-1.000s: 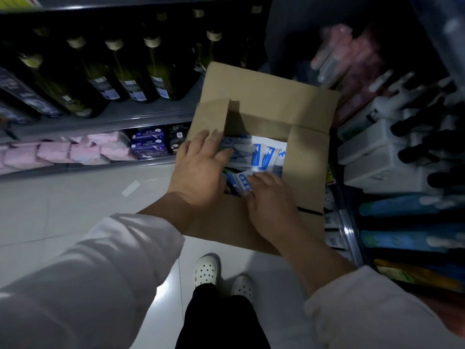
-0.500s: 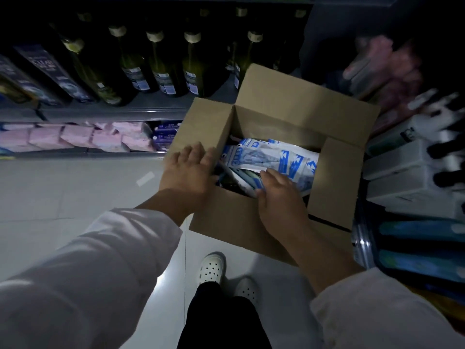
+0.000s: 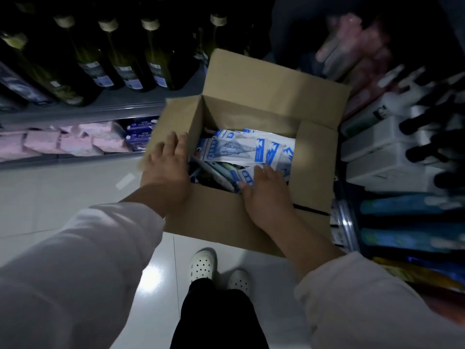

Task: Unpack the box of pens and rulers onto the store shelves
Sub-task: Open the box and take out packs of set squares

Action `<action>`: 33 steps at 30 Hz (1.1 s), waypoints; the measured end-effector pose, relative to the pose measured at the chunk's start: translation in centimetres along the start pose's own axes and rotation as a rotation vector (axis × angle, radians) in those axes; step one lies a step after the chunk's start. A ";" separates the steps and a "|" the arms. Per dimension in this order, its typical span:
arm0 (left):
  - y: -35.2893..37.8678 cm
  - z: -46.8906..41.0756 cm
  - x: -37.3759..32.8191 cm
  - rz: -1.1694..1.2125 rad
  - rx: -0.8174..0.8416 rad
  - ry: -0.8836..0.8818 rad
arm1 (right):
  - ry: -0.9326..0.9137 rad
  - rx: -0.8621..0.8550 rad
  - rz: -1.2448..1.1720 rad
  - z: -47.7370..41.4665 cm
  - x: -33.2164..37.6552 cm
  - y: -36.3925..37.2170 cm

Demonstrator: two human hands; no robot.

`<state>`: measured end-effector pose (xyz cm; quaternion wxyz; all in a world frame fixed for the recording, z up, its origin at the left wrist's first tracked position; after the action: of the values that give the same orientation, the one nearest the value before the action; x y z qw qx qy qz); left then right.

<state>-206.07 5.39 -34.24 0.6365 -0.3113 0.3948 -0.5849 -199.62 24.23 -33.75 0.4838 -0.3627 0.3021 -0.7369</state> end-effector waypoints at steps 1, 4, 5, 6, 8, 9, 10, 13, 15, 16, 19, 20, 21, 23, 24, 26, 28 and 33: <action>-0.2 0.3 -0.6 -0.075 -0.048 0.035 | 0.031 0.005 0.032 0.2 0.2 -0.2; 0.2 1.3 -2.9 -0.147 -0.055 0.127 | 0.093 -0.041 0.097 1.2 -0.1 -1.6; 0.3 1.6 -3.8 -0.155 -0.034 0.152 | 0.098 -0.077 0.117 1.6 -0.5 -2.3; 0.5 1.9 -4.7 -0.163 -0.011 0.176 | 0.100 -0.121 0.137 2.2 -1.2 -3.0; 1.0 2.3 -6.4 -0.159 0.038 0.224 | 0.112 -0.215 0.161 3.1 -3.2 -4.2; 1.3 2.5 -7.2 -0.144 0.059 0.247 | 0.129 -0.254 0.156 3.5 -4.4 -4.8; 1.7 2.7 -7.9 -0.128 0.072 0.274 | 0.157 -0.279 0.137 3.8 -5.8 -5.2; 2.5 3.4 -9.5 -0.081 0.067 0.384 | 0.261 -0.247 0.042 3.8 -10.1 -5.1; 3.1 3.8 -10.3 -0.069 0.105 0.454 | 0.282 -0.224 -0.024 3.3 -12.2 -4.4; 3.6 3.9 -10.6 -0.075 0.127 0.482 | 0.283 -0.223 -0.064 3.1 -12.9 -4.1; 4.8 3.8 -10.7 -0.113 0.162 0.512 | 0.307 -0.214 -0.207 2.9 -13.8 -3.5; 5.1 3.7 -10.6 -0.123 0.169 0.510 | 0.319 -0.189 -0.242 2.9 -13.9 -3.2; 5.3 3.5 -10.6 -0.129 0.177 0.507 | 0.322 -0.166 -0.267 2.8 -13.9 -2.9; 5.7 3.2 -10.6 -0.134 0.198 0.502 | 0.320 -0.151 -0.292 2.4 -14.1 -2.3; 5.7 3.2 -10.6 -0.139 0.199 0.501 | 0.323 -0.164 -0.301 2.2 -14.3 -2.2; 5.6 3.3 -10.7 -0.170 0.180 0.509 | 0.353 -0.187 -0.336 2.0 -14.7 -2.0; 5.4 3.4 -10.7 -0.200 0.148 0.523 | 0.391 -0.191 -0.370 2.0 -14.9 -1.8; 5.0 3.7 -11.0 -0.183 0.175 0.517 | 0.441 -0.164 -0.424 1.3 -15.2 -2.0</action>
<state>-200.40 16.61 -35.16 0.4837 -0.1300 0.4622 -0.7318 -195.43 39.00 -35.10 0.2117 -0.2868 0.3757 -0.8554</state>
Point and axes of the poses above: each hand's wrist, its own z-axis away from the middle knuckle, its own y-axis out of the palm, x = y × z, the point moved 7 cm from there along -z, towards the middle knuckle, and after that the axes turned 6 degrees about x, right-handed, at the moved point
